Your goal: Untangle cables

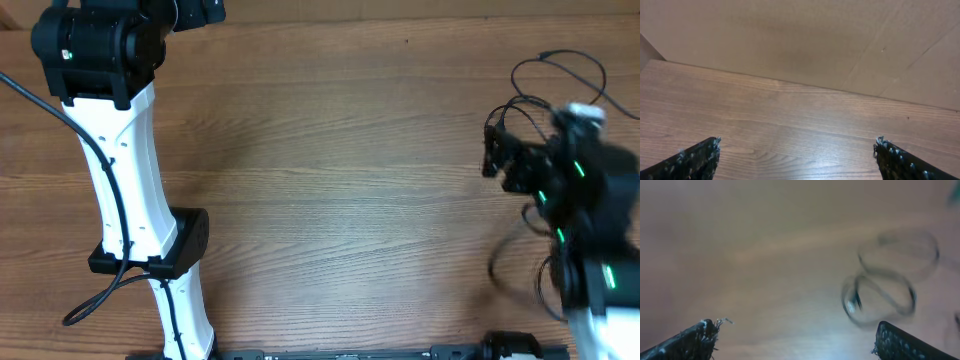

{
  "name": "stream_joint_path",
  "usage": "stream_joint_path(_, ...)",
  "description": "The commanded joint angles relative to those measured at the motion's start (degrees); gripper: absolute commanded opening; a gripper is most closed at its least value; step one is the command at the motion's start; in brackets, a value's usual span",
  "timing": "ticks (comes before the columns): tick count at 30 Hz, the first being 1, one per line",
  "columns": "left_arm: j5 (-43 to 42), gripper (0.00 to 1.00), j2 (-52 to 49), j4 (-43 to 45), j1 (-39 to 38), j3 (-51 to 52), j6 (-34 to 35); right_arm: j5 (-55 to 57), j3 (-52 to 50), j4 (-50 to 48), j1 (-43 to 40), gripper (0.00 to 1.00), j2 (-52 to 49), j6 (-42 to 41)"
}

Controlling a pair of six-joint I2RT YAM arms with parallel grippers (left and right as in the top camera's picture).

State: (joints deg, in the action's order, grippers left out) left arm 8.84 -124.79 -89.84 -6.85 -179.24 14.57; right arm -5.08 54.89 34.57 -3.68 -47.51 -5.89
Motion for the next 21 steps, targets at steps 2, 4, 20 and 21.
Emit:
stream_joint_path(2, 0.3, 1.00, -0.5, 0.0, 0.1, 0.0, -0.9, -3.3, -2.8, -0.6, 0.1, 1.00, 11.1, -0.1)
stream_joint_path(4, 0.3, 1.00, -0.5, 0.0, 0.1, 0.0, -0.9, -3.3, -8.0, -4.5, 0.1, 1.00, 15.8, -0.1)
stream_joint_path(20, 0.3, 1.00, -0.5, 0.0, 0.1, 0.0, -0.9, -1.2, -52.7, -47.2, 0.2, 1.00, 36.3, -0.1)
stream_joint_path(21, 0.3, 1.00, -0.5, 0.0, 0.1, 0.0, -0.9, -0.3, -53.4, -46.9, 0.1, 1.00, 37.3, 0.0)
